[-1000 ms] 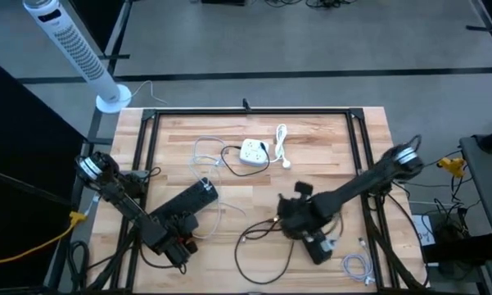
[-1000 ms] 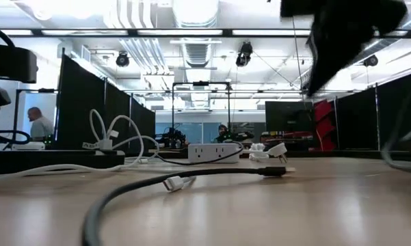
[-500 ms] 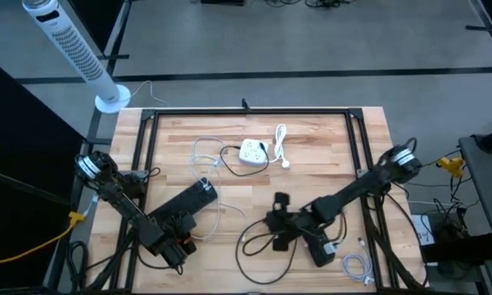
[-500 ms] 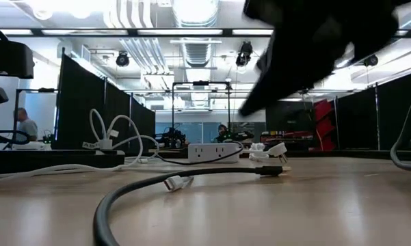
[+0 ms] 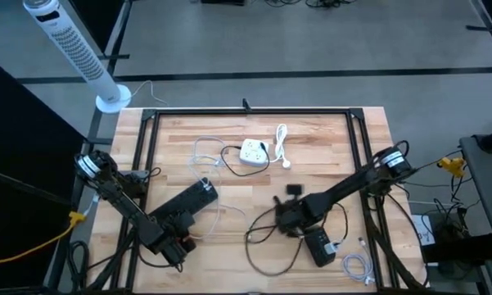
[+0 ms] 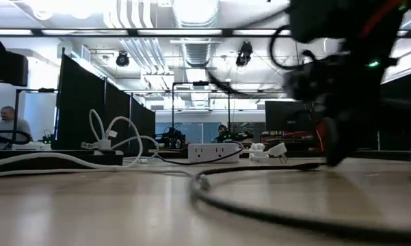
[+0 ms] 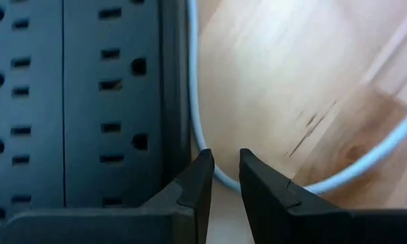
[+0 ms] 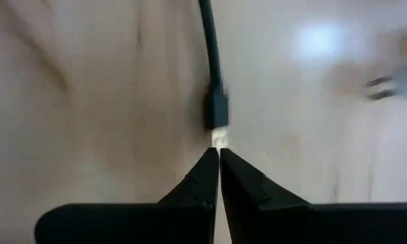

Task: Insert USB
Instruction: Insert the white charger adapter into the bottom black outlet extension

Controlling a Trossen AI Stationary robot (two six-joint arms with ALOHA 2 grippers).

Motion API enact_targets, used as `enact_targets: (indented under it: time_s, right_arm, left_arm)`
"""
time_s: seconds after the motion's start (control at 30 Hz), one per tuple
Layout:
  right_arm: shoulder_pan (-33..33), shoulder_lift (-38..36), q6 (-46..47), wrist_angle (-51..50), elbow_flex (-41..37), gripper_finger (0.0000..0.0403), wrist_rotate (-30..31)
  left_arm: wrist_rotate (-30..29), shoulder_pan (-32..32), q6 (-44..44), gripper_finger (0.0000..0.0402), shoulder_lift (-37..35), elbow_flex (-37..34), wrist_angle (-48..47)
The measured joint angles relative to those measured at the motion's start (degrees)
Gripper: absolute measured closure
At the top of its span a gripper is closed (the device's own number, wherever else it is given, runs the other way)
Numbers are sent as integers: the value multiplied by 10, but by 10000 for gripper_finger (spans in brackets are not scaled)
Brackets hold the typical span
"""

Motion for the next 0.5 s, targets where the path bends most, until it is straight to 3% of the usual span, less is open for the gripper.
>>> enact_targets:
  time_s: [0.07, 0.27, 0.37, 0.5]
  right_arm:
    - [13, -32, 28, -67, -4, 403, 14]
    - [80, -157, 127, -83, 0, 403, 41]
    - [123, -228, 177, -83, 1, 403, 12]
    - [198, -298, 288, -77, 1, 403, -10]
  left_arm:
    - [5, -3, -10, 336, -2, 0, -7]
    - [8, -8, 8, 337, -16, 18, -7]
    - [-43, -12, 60, 338, -40, 39, -3]
    - [-169, -13, 133, 338, -81, 60, -3]
